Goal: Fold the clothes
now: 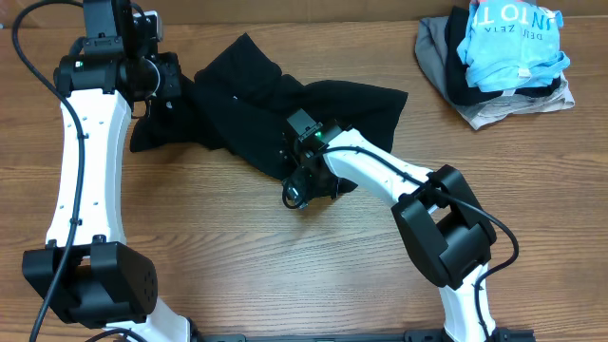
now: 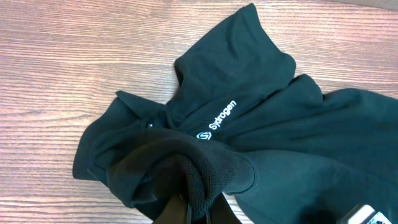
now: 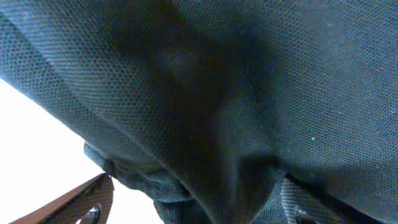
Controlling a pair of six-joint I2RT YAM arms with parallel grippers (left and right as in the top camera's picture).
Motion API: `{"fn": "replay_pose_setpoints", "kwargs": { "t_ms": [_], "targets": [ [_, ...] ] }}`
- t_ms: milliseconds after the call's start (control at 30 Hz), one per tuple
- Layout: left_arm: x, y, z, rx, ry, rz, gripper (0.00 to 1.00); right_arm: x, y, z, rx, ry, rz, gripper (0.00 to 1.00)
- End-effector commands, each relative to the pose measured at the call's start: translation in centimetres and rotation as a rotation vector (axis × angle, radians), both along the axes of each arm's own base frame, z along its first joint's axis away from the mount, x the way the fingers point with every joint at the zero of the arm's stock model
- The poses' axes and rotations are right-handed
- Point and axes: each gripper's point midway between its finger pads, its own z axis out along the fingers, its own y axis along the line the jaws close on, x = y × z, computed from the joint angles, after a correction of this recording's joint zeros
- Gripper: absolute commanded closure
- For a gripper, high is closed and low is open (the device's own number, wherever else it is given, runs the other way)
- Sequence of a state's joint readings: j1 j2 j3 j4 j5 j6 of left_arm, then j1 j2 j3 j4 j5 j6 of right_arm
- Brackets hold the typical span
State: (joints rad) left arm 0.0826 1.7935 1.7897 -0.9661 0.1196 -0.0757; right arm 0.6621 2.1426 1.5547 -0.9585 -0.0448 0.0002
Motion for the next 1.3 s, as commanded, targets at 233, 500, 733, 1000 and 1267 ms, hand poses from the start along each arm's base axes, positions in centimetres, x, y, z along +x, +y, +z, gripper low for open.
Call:
{"fn": "replay_pose_setpoints", "kwargs": {
  "t_ms": [233,500,733,1000,1267],
  "targets": [
    [-0.2,0.1,2.2,0.0,-0.051,0.008,0.96,-0.6,0.7,1.1,0.052,0.093,-0.01,0.11],
    [-0.3,0.1,2.2,0.0,-0.047,0.008,0.96,-1.1,2.5,2.7,0.138,0.142,-0.004,0.15],
    [-0.3,0.1,2.1,0.0,-0.046,0.008,0.96,-0.4,2.5,2.7,0.136,0.112,-0.004,0.36],
    [-0.4,0.1,2.0,0.0,-0.038,0.008,0.96,0.5,2.1,2.3,0.11,0.067,-0.006,0.53],
    [-0.5,0.1,2.0,-0.001,-0.035,0.008,0.96,1.3,1.3,1.6,0.061,0.015,-0.012,0.48]
  ]
}}
